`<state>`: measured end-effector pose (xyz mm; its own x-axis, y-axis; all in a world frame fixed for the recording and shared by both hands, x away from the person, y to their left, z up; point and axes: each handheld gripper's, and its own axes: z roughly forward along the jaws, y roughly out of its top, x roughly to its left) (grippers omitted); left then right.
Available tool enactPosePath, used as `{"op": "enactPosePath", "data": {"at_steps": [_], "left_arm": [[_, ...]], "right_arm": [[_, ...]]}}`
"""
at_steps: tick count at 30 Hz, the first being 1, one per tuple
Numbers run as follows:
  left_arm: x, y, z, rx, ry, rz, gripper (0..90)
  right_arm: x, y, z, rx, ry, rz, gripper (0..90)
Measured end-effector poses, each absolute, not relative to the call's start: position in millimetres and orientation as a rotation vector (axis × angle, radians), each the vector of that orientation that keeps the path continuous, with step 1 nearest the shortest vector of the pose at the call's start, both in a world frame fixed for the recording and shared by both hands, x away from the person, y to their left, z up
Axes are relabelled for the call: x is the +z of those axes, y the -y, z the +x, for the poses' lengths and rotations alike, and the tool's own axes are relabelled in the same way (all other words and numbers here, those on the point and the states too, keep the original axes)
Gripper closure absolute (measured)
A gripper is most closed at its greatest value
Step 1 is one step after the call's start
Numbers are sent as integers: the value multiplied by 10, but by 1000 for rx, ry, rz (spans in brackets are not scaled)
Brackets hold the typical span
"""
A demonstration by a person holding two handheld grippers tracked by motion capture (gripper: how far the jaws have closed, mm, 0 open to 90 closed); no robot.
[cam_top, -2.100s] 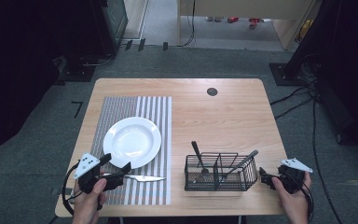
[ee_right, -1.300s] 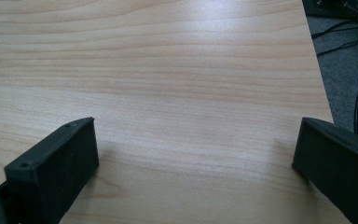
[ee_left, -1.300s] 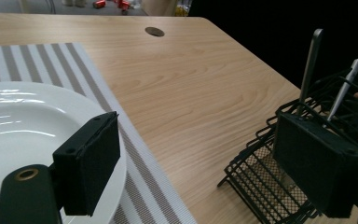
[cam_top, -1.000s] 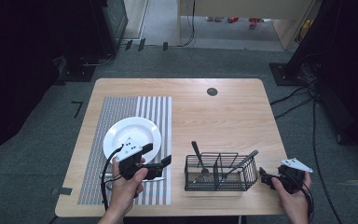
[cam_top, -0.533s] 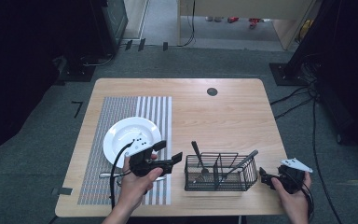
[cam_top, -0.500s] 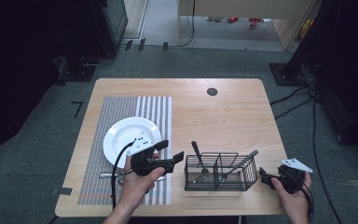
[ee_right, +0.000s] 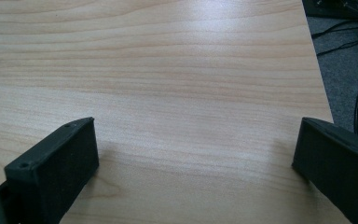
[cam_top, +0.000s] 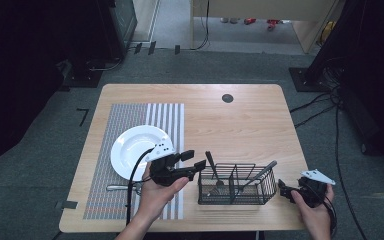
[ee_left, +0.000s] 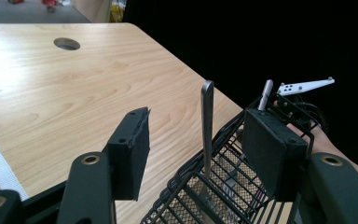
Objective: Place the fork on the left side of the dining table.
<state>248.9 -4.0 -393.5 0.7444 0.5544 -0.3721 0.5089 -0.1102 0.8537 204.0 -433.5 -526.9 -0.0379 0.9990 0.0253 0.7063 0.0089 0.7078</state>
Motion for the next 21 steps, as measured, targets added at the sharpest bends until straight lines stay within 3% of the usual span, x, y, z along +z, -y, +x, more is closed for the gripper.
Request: {"op": "enactPosePath", "data": {"at_steps": [13,17,20,21], "left_arm": [[-3947,204,2602,31,-851,1779,536],[-3942,241,2623,20,-843,1782,663],[-3952,251,2634,6,-836,1778,703],[-3950,246,2638,-2,-836,1765,761]], "right_arm": [[-5269,4336,2040,771,-1796,1747,0],[-5269,4336,2040,771,-1796,1747,0],[-5269,4336,2040,771,-1796,1747,0],[-5269,4336,2040,771,-1796,1748,0]]}}
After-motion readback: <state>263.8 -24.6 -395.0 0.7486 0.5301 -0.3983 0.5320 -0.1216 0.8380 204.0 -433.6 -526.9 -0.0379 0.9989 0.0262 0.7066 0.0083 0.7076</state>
